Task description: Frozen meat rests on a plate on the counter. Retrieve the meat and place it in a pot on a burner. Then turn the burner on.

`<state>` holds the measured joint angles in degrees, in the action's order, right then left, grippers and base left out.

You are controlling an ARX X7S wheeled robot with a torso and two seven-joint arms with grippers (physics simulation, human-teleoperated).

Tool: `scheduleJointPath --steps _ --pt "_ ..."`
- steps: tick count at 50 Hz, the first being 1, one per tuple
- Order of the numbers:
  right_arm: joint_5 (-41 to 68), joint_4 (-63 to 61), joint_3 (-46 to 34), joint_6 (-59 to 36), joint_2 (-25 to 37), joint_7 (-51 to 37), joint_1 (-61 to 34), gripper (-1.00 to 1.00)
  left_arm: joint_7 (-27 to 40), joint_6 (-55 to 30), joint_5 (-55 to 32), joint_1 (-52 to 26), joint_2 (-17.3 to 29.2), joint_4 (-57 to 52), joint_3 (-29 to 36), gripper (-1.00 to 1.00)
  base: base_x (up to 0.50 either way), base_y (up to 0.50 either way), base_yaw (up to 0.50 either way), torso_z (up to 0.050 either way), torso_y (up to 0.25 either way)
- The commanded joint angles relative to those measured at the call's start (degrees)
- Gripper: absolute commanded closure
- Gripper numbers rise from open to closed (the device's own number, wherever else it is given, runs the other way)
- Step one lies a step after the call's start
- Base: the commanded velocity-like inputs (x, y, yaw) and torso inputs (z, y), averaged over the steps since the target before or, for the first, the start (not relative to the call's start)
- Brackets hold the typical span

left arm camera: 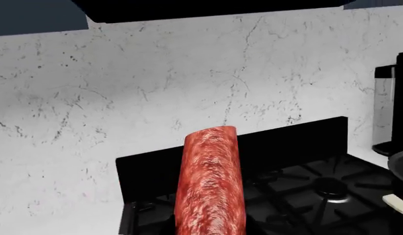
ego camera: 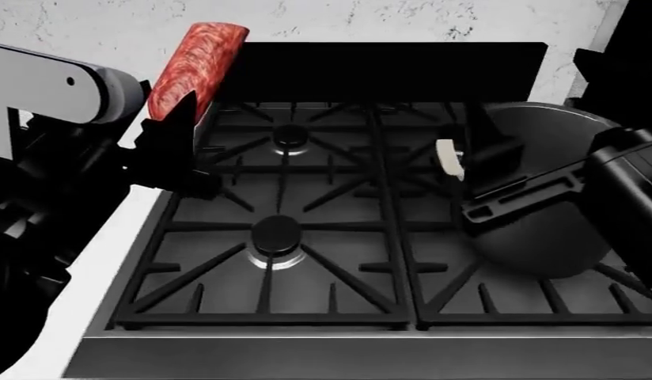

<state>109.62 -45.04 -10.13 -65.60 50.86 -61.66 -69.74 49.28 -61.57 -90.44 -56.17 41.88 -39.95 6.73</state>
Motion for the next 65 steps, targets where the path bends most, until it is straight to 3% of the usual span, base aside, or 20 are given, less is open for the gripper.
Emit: scheduleJointPath --steps 1,42,49,65 --pt "1.8 -0.1 -0.6 0.3 1.1 -1.1 -1.4 -1.00 1.1 0.5 -0.8 -0.9 0.3 -0.2 -0.2 1.00 0.00 -0.50 0.00 0.000 0.000" --pt "-0.1 0.3 -0.5 0.9 1.0 1.0 0.1 -1.00 0.7 1.0 -0.6 -3.0 -0.2 0.4 2.0 1.00 0.00 -0.50 0.00 0.000 0.000" --pt "-1.0 0.1 -0.6 0.8 1.0 1.4 1.0 -1.00 0.7 0.6 -1.4 -4.4 -0.4 1.0 2.8 1.00 0.00 -0.01 0.00 0.000 0.001" --pt "-2.1 0.2 -0.9 0.9 0.9 2.1 2.8 -1.00 -4.7 -9.0 -8.3 -24.0 -4.1 16.8 12.8 1.00 0.00 0.00 0.00 0.000 0.001"
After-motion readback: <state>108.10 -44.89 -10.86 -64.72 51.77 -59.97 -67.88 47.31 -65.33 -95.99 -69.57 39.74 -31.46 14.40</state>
